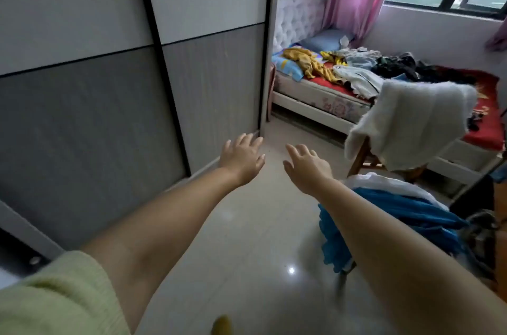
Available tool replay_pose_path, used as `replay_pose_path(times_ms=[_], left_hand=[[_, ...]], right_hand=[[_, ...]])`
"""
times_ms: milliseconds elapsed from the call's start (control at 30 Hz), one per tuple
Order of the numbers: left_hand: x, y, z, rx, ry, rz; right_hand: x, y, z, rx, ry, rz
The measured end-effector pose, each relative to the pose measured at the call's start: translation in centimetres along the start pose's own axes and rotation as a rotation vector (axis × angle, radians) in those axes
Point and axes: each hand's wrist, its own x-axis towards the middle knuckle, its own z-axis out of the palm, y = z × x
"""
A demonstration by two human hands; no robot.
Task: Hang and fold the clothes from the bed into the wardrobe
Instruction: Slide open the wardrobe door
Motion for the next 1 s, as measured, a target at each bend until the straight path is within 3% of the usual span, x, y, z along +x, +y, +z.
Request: replay_pose_path(times_ms=[500,700,1000], left_hand=[[23.2,-8.3,-2.4,0.021,0.041,0.058],[30.9,-10.6,-0.9,0.029,0.003,0.072],[49.2,-13.2,0.6,0.064,0.064,-0.017]], right_hand=[[23.5,2.5,-0.5,-0.083,0.026,0.121],[32.0,3.8,0.2,-0.077,0.006,0.11],[50.7,9.2,-0.7,-0.121,0.029,-0.003]])
